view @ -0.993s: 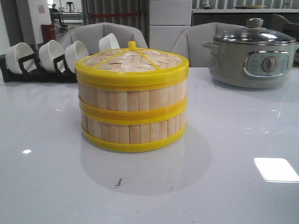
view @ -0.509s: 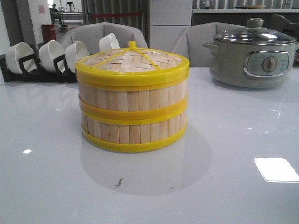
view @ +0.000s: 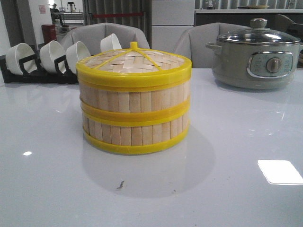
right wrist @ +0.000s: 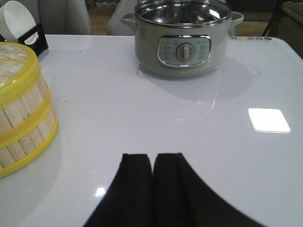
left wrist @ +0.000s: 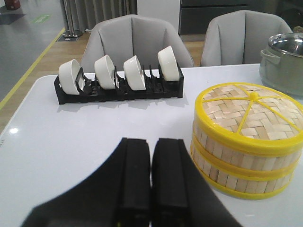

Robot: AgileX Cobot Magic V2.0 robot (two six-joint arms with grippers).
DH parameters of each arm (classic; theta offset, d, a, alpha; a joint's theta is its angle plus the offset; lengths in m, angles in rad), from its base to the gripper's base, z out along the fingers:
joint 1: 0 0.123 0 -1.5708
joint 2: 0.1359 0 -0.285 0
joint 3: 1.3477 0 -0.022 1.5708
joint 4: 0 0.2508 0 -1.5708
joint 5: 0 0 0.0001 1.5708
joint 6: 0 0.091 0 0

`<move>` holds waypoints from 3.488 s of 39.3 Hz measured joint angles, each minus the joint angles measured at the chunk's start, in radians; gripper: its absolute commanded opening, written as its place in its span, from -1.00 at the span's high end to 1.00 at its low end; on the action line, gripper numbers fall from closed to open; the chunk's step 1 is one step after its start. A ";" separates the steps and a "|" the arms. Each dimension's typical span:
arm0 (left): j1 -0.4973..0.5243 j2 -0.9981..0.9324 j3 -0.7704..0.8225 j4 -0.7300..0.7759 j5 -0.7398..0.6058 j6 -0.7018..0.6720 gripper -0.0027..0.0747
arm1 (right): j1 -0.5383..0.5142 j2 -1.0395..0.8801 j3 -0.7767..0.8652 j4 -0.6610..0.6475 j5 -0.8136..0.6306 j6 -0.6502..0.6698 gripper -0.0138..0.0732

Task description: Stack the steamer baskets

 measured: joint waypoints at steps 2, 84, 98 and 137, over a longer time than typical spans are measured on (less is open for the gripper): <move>0.000 0.000 0.000 0.000 0.000 0.000 0.70 | 0.000 0.000 0.000 0.000 0.000 0.000 0.56; 0.123 -0.343 0.695 -0.036 -0.542 -0.055 0.70 | 0.000 0.000 0.000 0.000 0.001 0.000 0.56; 0.123 -0.343 0.695 0.249 -0.547 -0.306 0.70 | 0.000 0.000 0.000 0.000 0.001 0.000 0.56; 0.123 -0.343 0.695 0.256 -0.576 -0.193 0.70 | 0.000 0.000 0.000 0.000 0.001 0.000 0.56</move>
